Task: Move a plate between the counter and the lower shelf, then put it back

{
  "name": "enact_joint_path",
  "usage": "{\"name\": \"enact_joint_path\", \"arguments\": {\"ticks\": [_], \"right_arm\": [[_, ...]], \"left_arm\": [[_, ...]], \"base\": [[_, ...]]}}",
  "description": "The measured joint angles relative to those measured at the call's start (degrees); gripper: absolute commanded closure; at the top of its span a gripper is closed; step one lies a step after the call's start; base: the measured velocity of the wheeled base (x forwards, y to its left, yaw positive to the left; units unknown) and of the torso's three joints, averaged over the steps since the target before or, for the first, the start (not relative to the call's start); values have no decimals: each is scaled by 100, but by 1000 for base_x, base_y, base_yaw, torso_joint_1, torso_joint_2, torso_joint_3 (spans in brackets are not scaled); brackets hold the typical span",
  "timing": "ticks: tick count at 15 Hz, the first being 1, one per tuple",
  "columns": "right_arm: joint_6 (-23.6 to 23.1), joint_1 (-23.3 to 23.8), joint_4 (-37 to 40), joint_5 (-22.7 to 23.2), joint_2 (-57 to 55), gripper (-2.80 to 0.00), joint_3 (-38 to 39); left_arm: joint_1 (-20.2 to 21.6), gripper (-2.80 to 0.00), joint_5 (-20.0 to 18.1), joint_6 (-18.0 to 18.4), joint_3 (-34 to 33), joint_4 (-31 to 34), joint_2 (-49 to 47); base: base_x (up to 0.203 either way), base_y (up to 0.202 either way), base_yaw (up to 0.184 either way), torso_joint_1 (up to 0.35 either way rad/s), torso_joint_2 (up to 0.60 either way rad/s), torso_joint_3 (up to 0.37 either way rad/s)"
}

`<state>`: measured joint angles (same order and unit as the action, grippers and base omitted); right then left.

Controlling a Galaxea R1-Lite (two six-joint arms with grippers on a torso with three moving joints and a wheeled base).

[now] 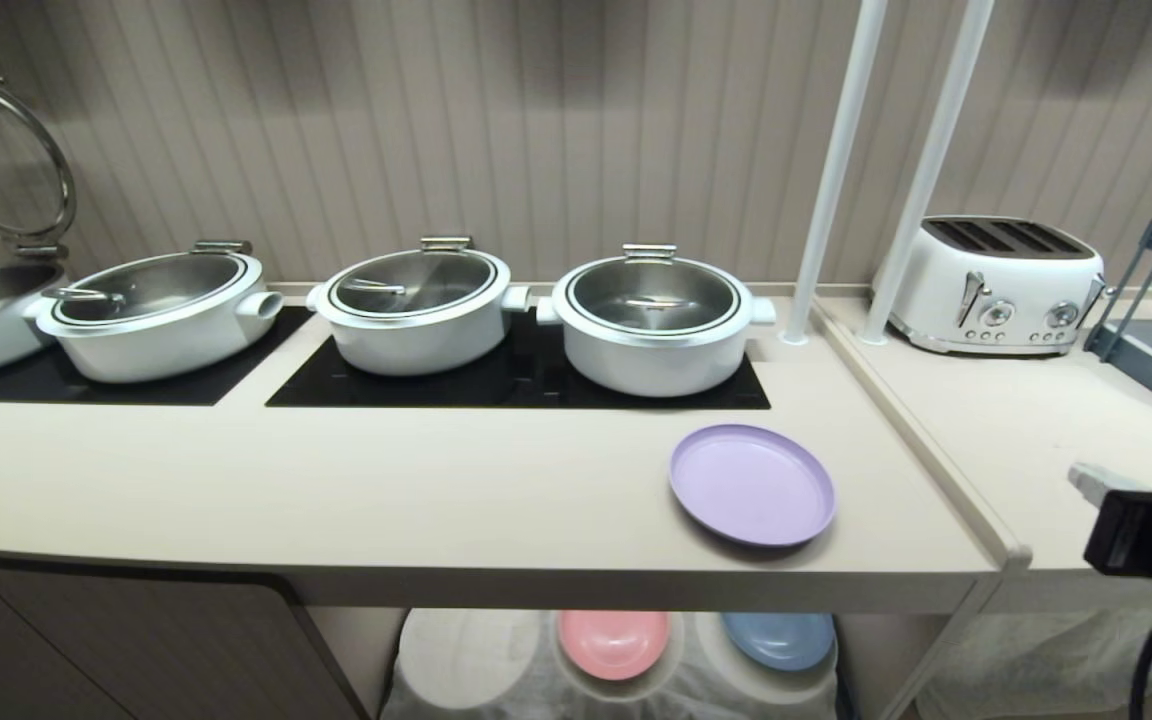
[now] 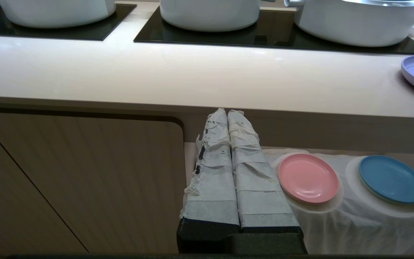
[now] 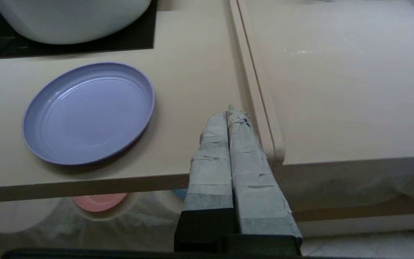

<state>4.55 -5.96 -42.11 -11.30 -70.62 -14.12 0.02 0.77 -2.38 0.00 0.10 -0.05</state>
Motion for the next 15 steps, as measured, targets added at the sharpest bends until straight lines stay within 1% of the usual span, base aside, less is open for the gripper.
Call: {"name": "enact_joint_path", "arguments": {"ticks": [2, 3, 4, 6, 8, 10, 12, 14, 15], "right_arm": [[16, 105, -7, -336, 493, 0, 497], [12, 166, -4, -405, 724, 0, 675], [-1, 258, 35, -435, 967, 0, 860], [-139, 589, 215, -451, 1453, 0, 1166], [-302, 867, 633, -391, 2021, 0, 1319], [-452, 976, 1199, -164, 2680, 0, 1374], [-720, 1012, 1850, 183, 3550, 0, 1387], [-1031, 1023, 2547, 672, 4472, 0, 1396], [-1224, 1028, 2900, 1003, 4839, 0, 1401]], "left_arm": [[0, 0, 2, 4, 0, 0, 0], [0, 0, -2, 1, 0, 0, 0], [0, 0, -2, 1, 0, 0, 0], [0, 0, 4, 4, 0, 0, 0], [0, 0, 0, 4, 0, 0, 0], [0, 0, 0, 1, 0, 0, 0], [0, 0, 0, 1, 0, 0, 0], [0, 0, -2, 4, 0, 0, 0], [0, 0, 0, 6, 0, 0, 0]], "base": [[0, 0, 0, 0, 0, 0], [0, 0, 0, 0, 0, 0], [0, 0, 0, 0, 0, 0], [0, 0, 0, 0, 0, 0], [0, 0, 0, 0, 0, 0], [0, 0, 0, 0, 0, 0], [0, 0, 0, 0, 0, 0], [0, 0, 0, 0, 0, 0], [0, 0, 0, 0, 0, 0]]}}
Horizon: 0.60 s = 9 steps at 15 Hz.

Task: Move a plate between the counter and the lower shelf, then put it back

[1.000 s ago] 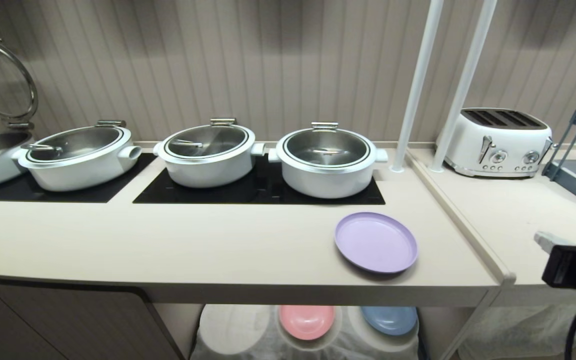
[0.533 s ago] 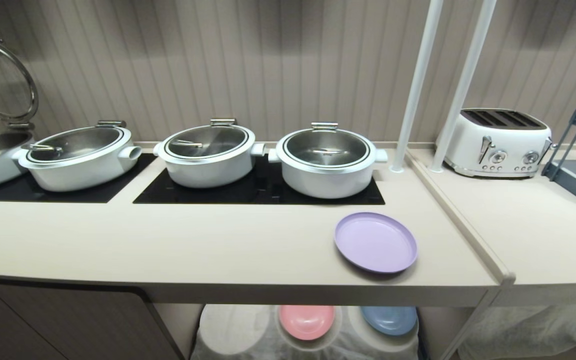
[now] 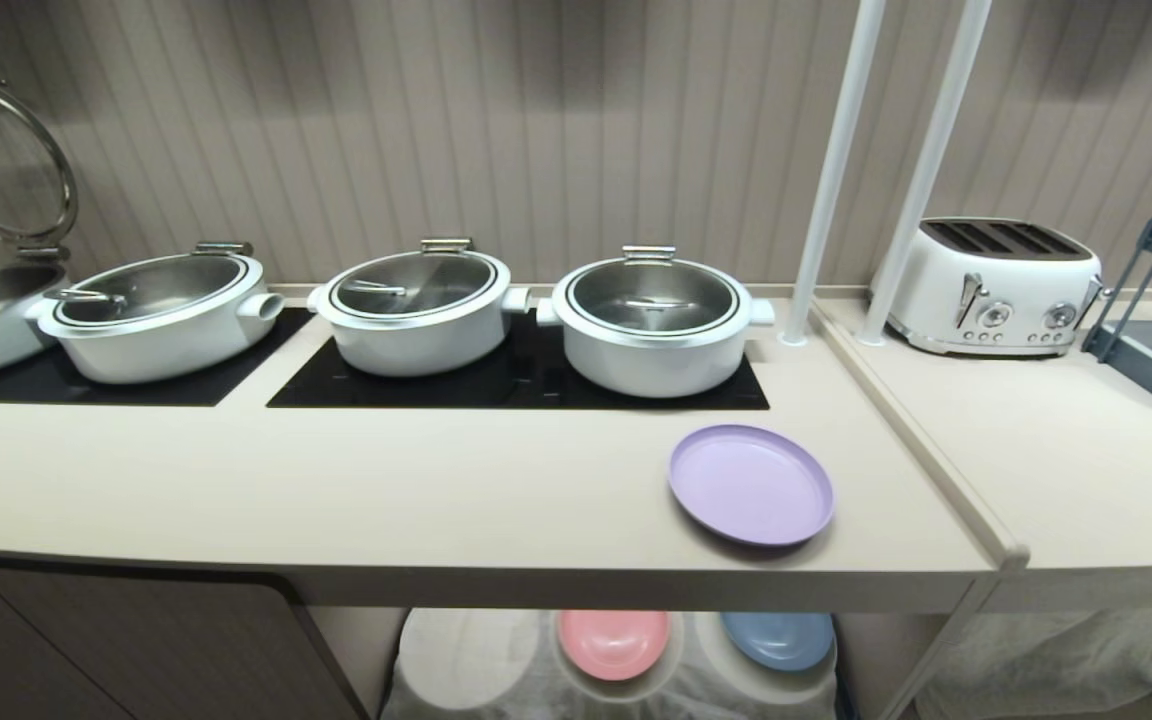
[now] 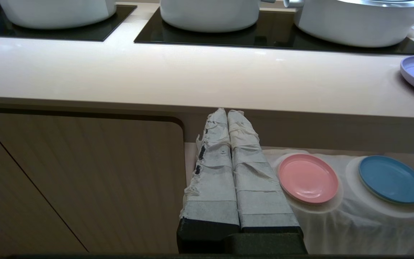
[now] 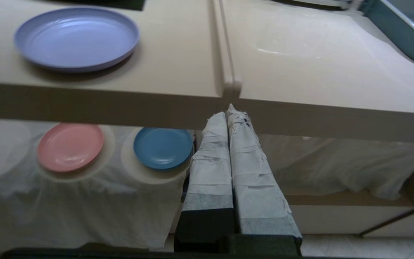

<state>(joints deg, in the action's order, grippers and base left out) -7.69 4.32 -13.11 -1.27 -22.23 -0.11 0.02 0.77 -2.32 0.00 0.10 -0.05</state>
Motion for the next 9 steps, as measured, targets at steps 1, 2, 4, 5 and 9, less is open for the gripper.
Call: {"name": "enact_joint_path", "arguments": {"ticks": [1, 2, 4, 5, 9], "right_arm": [[-180, 0, 364, 335, 225, 0, 0], [-304, 0, 752, 565, 363, 0, -10], [-361, -11, 1455, 504, 516, 0, -42], [-363, -88, 1609, 497, 571, 0, -74], [-107, -411, 1631, 486, 1312, 0, -96]], "left_arm": [[0, 0, -2, -2, 0, 0, 0], [0, 0, -2, 0, 0, 0, 0], [0, 0, -2, -2, 0, 0, 0], [0, 0, 0, -3, 0, 0, 0], [0, 0, -2, -2, 0, -2, 0]], "base": [[0, 0, 0, 0, 0, 0], [0, 0, 0, 0, 0, 0], [0, 0, 0, 0, 0, 0], [0, 0, 0, 0, 0, 0], [0, 0, 0, 0, 0, 0]]}}
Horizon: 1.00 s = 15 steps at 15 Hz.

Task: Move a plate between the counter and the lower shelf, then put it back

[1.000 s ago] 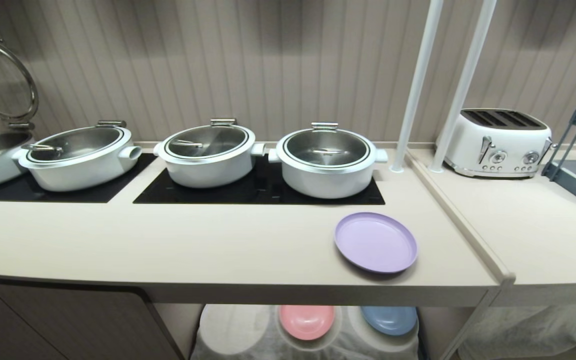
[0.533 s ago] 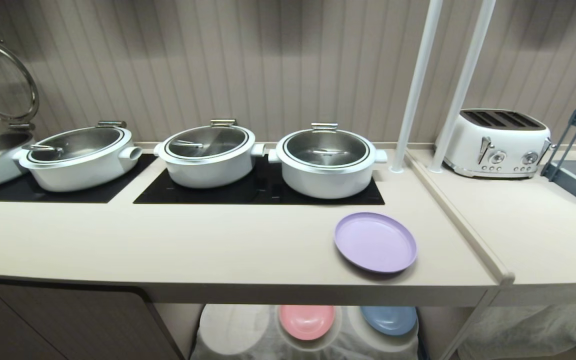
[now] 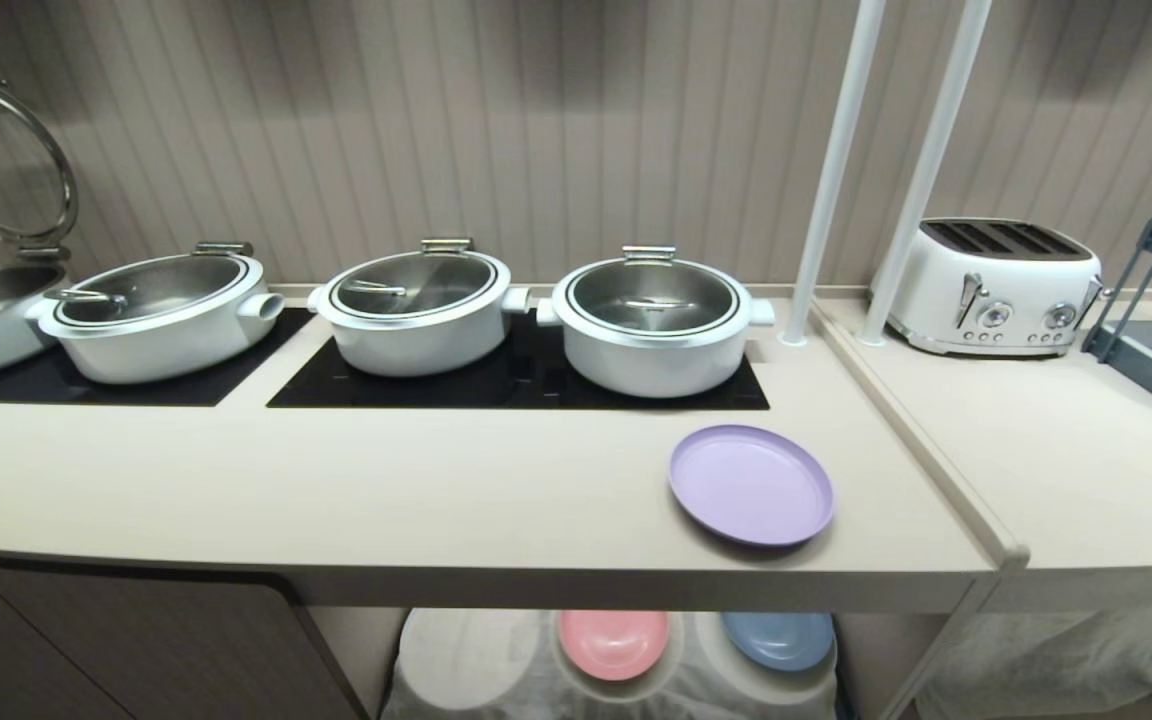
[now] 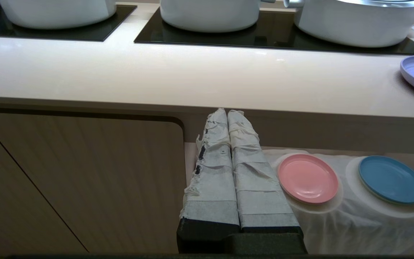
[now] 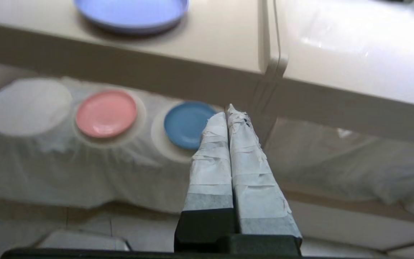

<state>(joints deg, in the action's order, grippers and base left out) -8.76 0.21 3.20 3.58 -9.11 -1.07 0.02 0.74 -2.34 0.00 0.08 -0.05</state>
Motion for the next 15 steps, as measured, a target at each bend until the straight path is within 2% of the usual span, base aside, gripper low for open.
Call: {"name": "enact_joint_path", "arguments": {"ticks": [3, 15], "right_arm": [[301, -39, -133, -19, 638, 0, 35], [323, -45, -139, -20, 920, 0, 52]], "left_arm": [[0, 0, 1, 0, 0, 2, 0], [0, 0, 2, -2, 0, 2, 0]], "base": [[0, 0, 0, 0, 0, 0], [0, 0, 0, 0, 0, 0]]}}
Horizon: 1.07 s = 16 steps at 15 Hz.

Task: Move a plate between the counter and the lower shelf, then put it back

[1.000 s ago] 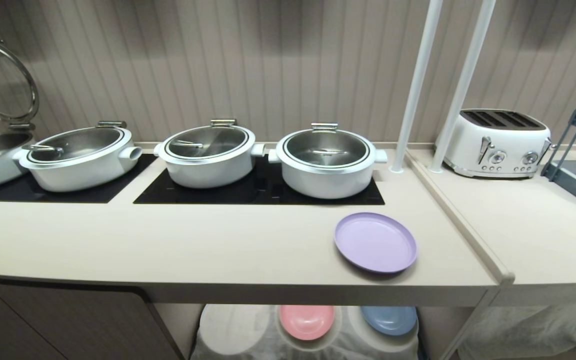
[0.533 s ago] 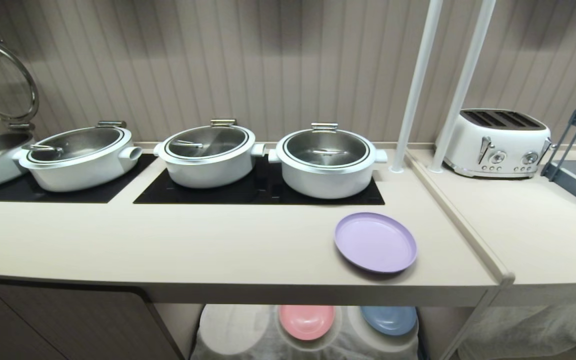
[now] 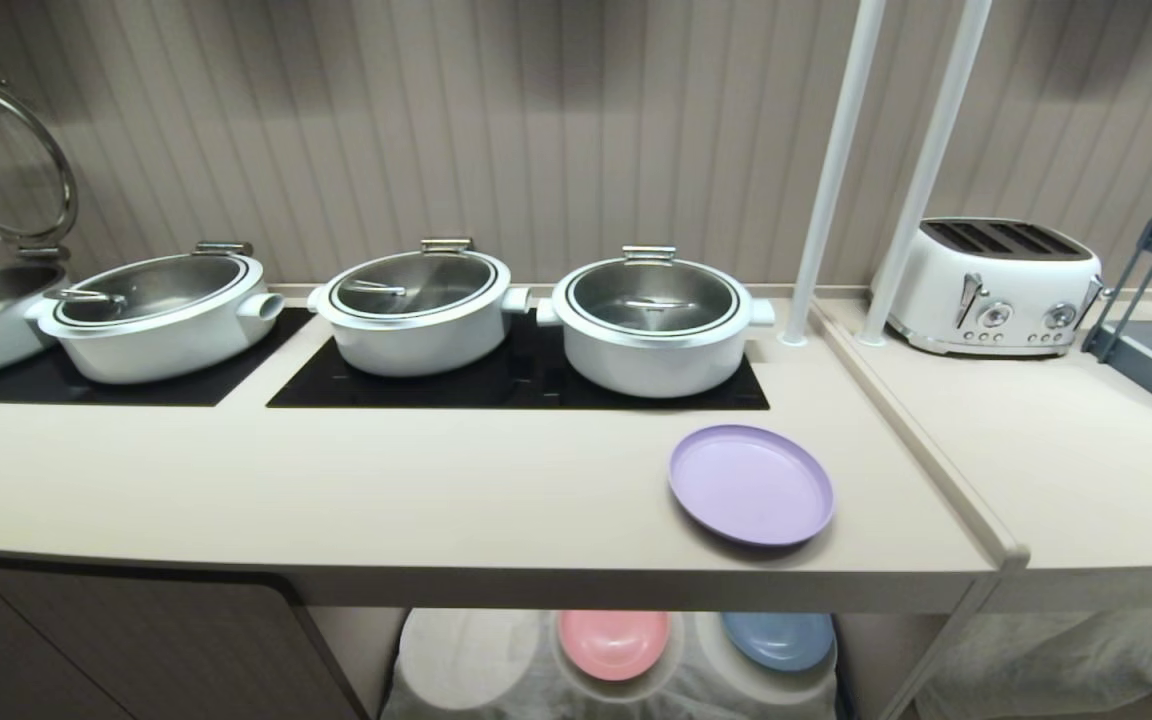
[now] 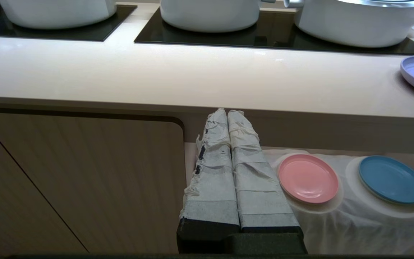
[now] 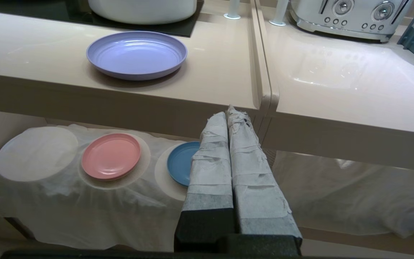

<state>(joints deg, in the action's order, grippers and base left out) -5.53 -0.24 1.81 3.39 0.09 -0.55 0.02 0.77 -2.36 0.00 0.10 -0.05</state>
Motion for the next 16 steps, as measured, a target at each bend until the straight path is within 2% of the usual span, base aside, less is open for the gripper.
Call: {"name": "enact_joint_path", "arguments": {"ticks": [16], "right_arm": [[102, 20, -5, -11, -2, 0, -2]], "left_arm": [[0, 0, 0, 0, 2, 0, 0]], "base": [[0, 0, 0, 0, 0, 0]]}}
